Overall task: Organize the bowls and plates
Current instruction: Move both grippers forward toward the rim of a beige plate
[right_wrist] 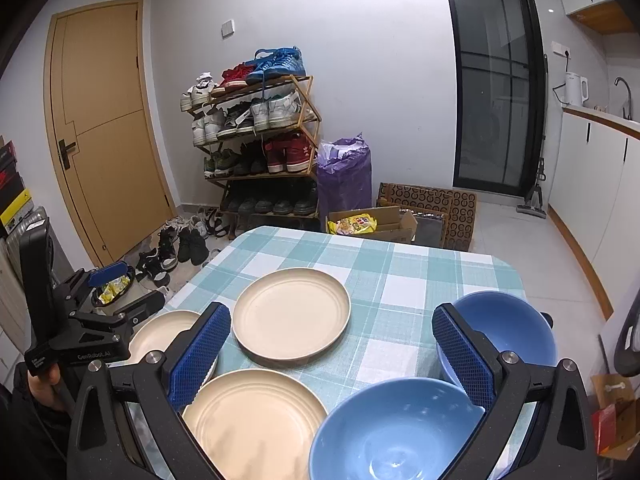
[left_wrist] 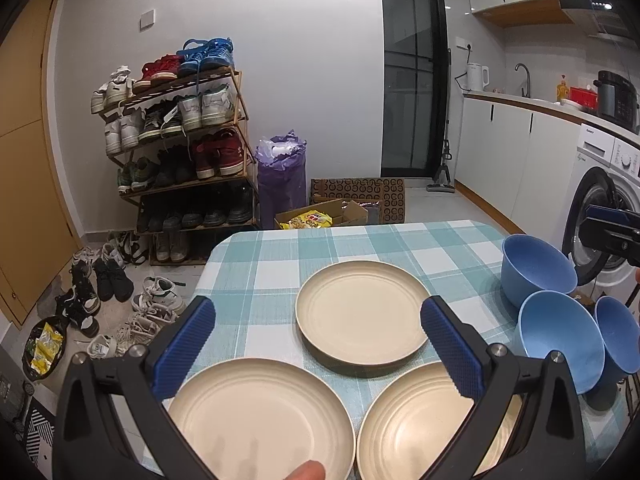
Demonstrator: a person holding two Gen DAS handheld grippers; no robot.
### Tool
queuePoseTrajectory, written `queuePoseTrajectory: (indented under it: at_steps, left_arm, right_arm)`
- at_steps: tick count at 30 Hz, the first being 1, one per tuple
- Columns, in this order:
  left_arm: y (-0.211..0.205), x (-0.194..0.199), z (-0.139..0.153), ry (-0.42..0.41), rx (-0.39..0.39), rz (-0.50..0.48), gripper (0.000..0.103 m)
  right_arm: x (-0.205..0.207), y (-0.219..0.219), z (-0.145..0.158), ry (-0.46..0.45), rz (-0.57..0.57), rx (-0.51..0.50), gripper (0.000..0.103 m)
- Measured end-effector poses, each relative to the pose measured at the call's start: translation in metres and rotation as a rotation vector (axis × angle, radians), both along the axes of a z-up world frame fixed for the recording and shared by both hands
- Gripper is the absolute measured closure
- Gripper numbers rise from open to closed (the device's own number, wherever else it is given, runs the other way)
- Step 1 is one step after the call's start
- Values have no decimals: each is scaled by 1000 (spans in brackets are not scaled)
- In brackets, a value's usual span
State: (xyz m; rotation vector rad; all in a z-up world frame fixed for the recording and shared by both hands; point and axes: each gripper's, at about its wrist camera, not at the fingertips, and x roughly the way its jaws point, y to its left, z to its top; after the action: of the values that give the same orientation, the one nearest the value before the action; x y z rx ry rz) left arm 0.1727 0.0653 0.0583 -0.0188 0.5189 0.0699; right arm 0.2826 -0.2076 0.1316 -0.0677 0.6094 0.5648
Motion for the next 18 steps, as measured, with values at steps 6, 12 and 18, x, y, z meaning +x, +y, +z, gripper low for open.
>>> queuePoseTrajectory:
  at_steps: [6,12,18]
  left_arm:
    - [6,9,0,2,1,14,0]
    - [10,19,-4,17,-22,6,0]
    - [13,32,-12,63,-48,-4,0]
  right_arm:
    - [12,7,1,0,2,-10,0]
    - [26,13,-2,23,-3,-12,0]
    - [40,20,-6,45,-9,-20,0]
